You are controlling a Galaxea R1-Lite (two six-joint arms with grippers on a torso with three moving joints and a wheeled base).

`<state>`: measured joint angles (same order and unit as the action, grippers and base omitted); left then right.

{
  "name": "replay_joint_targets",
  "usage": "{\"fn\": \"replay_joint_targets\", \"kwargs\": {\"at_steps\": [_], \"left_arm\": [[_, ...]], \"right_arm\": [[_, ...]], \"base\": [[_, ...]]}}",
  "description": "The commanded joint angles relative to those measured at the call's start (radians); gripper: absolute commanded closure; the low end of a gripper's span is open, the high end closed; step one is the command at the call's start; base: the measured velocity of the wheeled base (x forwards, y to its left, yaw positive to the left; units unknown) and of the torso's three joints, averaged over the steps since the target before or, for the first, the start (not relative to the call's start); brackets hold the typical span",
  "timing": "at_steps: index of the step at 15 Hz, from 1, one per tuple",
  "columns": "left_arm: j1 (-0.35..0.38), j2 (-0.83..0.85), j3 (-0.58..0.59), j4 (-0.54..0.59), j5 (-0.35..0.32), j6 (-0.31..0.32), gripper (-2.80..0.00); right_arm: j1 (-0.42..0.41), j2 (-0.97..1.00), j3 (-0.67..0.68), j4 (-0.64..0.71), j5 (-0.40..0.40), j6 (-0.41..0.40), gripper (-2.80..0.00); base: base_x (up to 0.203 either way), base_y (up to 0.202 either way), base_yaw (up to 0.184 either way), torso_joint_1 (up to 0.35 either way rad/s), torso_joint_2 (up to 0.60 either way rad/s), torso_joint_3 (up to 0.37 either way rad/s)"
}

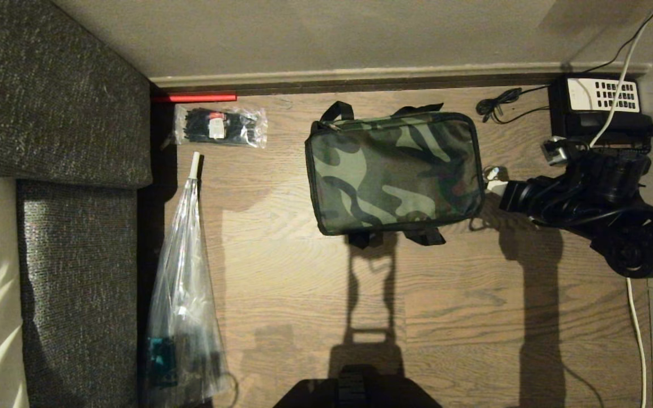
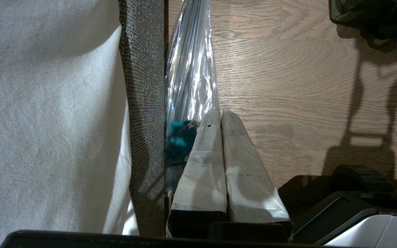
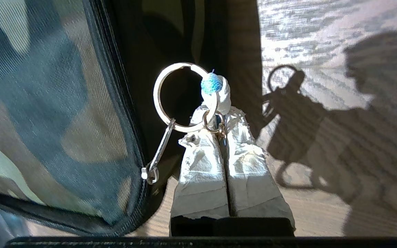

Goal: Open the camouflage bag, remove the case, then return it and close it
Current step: Open the top of the storage box

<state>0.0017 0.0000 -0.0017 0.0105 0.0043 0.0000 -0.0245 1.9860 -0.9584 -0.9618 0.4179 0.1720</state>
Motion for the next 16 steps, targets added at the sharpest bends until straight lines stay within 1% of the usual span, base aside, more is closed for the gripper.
{"fn": "replay_joint_targets", "kwargs": {"at_steps": [1, 8, 12, 16], "left_arm": [[0.0, 0.0, 0.0, 0.0, 0.0, 0.0, 0.0], [0.0, 0.0, 0.0, 0.0, 0.0, 0.0, 0.0], [0.0, 0.0, 0.0, 0.0, 0.0, 0.0, 0.0], [0.001, 0.0, 0.0, 0.0, 0.0, 0.0, 0.0]], "right_arm": [[0.0, 0.001, -0.014, -0.009, 0.002, 0.014, 0.0], [0.0, 0.004, -0.039, -0.012, 0.002, 0.02, 0.0], [0.0, 0.005, -0.084, -0.005, 0.002, 0.075, 0.0], [0.003, 0.019, -0.112, -0.005, 0.002, 0.078, 0.0]], "base": [[0.0, 0.0, 0.0, 0.0, 0.0, 0.0], [0.0, 0.0, 0.0, 0.0, 0.0, 0.0], [0.0, 0.0, 0.0, 0.0, 0.0, 0.0], [0.0, 0.0, 0.0, 0.0, 0.0, 0.0]]}}
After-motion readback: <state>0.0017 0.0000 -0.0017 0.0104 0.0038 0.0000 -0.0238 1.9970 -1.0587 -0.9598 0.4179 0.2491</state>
